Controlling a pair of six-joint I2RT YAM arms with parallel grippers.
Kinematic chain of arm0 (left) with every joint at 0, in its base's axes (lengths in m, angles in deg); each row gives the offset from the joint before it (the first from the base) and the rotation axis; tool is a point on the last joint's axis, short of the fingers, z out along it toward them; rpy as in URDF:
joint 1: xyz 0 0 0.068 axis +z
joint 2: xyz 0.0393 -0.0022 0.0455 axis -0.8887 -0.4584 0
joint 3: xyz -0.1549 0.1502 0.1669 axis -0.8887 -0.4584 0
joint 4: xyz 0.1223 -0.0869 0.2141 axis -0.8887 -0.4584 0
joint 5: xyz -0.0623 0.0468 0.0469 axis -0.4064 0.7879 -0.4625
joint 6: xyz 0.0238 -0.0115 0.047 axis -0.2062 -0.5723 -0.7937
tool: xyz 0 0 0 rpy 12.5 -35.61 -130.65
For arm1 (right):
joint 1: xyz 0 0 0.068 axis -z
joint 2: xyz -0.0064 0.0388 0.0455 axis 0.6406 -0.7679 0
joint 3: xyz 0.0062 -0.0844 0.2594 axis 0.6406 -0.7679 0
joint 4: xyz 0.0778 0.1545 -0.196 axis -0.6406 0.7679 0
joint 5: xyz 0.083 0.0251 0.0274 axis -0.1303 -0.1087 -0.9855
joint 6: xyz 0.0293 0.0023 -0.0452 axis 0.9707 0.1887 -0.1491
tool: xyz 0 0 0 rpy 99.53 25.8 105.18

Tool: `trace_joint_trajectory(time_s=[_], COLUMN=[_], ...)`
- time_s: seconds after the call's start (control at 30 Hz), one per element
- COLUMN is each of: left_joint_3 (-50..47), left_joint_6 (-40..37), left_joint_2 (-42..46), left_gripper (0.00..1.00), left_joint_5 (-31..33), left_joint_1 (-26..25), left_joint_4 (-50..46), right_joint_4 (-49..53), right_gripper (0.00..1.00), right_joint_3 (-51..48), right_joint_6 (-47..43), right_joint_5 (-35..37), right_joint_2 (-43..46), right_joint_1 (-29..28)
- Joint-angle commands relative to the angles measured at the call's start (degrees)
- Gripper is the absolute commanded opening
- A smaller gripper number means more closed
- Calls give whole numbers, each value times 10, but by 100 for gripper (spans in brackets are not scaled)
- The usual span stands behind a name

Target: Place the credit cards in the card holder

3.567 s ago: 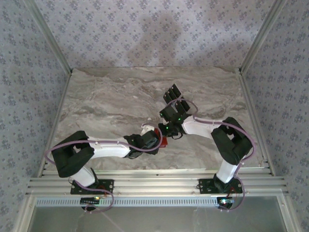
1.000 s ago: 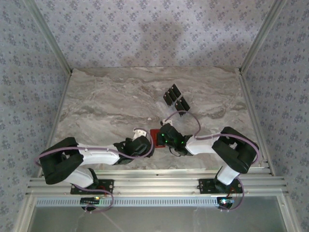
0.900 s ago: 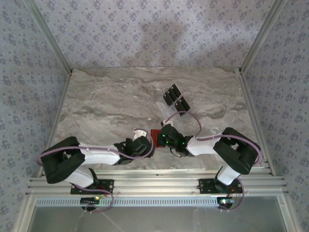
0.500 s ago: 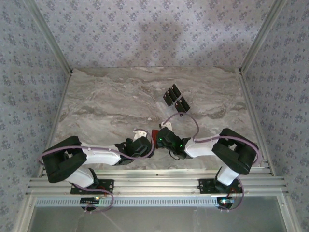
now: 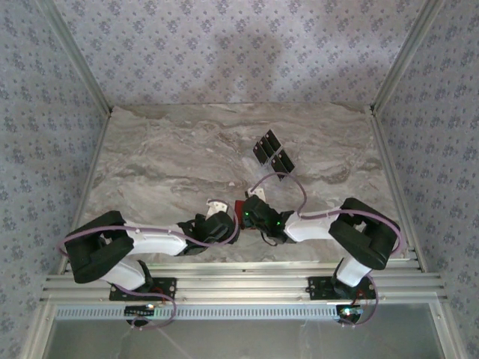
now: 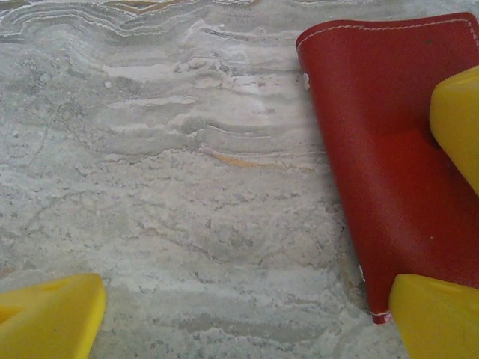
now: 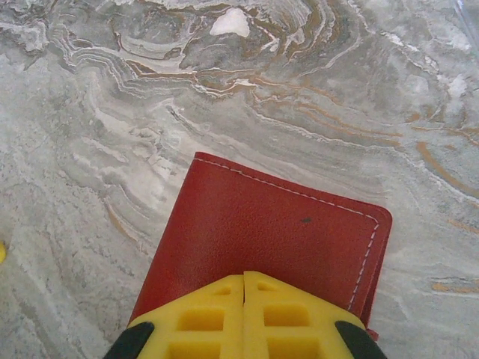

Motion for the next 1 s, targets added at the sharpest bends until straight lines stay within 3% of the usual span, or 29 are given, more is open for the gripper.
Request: trace_joint_trajectory(time_s=[0.0, 0.17, 0.43, 0.53, 0.87, 0.97], left_joint_3=[1, 3, 2, 4, 10, 13], left_joint_6=[15, 16, 23, 25, 25, 26], left_joint_2=[9, 9, 19, 19, 26, 29], left_gripper=[99, 99, 99, 99, 99, 99], left_joint_5=[-10, -5, 4, 6, 15, 20], left_joint_1=[2, 2, 2, 2, 2, 2], left_joint_4=[-12, -18, -29, -31, -47, -53], right_joint_4=[188, 132, 136, 160, 201, 212], right_gripper=[0, 0, 0, 0, 0, 5], right_joint_3=[-72, -110, -132, -100, -74, -62], right_joint_6=[-4, 23, 51, 26, 15, 12], right_joint_5=[-90, -95, -54, -75, -75, -79], right_joint_2=[-53, -94, -49, -88, -37, -22], right_joint_1=[-12, -29, -43, -38, -32, -27])
